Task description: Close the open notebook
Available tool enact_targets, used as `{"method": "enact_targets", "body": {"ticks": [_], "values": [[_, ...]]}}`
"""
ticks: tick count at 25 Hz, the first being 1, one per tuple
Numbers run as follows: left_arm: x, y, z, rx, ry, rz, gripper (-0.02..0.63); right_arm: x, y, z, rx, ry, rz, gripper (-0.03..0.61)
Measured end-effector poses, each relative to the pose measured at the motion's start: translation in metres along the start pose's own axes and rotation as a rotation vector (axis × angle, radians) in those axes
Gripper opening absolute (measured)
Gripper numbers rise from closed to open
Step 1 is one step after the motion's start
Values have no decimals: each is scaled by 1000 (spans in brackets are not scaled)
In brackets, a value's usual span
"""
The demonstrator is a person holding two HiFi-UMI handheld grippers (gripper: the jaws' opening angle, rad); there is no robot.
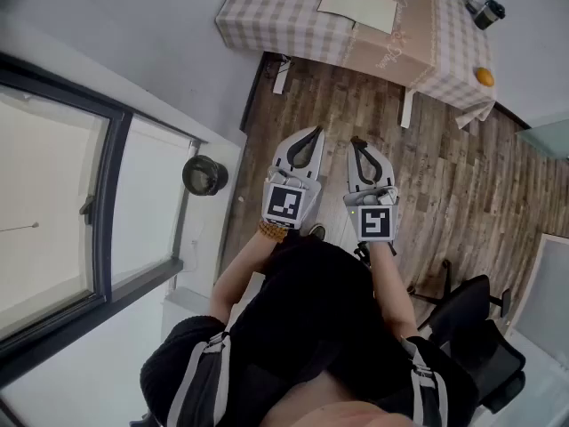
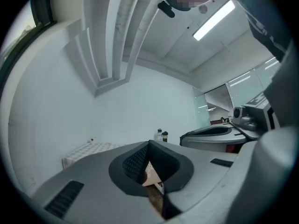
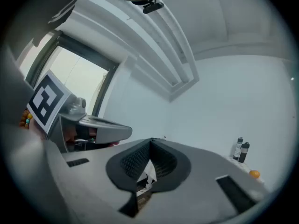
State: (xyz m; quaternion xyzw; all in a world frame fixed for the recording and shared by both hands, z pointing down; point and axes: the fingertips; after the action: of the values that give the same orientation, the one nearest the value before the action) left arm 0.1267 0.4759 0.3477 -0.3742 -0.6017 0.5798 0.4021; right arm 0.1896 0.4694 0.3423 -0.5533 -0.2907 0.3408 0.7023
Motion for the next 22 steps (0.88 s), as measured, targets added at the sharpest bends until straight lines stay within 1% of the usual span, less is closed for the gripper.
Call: {"method": "enact_targets", "body": {"ticks": [2,4,7,9,11,14,16,17,19,22], "values": [[-2,5,14,-12,-18,-9,12,-18,-7,7,-1,34,26,0],[-4,7,34,-7,-34,-24,12,-39,-13,15,19,52,38,3],[0,0,77,34,-21,-45,12,-76,-20,37,63,79,40,3],[1,-8,98,52,-18,-25,12,-93,-24,48,34,80,74,3],[-8,-11,116,65,-40,-16,12,-112,-24,50,33,63,101,3],[-17,-15,145,99,-69,-13,12,-145,-24,53,127,32,108,3],[-17,-22,159,144,-76,-16,12,-158,-31,48,192,-17,142,3],[-16,-29,163,157,-83,-8,12,-161,-35,44,206,-49,168,3],[-19,-38,171,157,-114,4,12,-167,-35,34,211,-110,185,3],[-25,-36,175,124,-184,4,12,-167,-32,27,221,-171,196,3]]}}
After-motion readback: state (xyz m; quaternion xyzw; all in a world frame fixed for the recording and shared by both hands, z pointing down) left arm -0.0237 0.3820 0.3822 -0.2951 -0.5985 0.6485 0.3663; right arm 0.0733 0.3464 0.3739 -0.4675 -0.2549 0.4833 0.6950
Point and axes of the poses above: the fingertips, and each gripper's own axes: x backward along the fingers, z to its left, y out of its top, and after that the axes turned 15 degrees about -y, right-handed
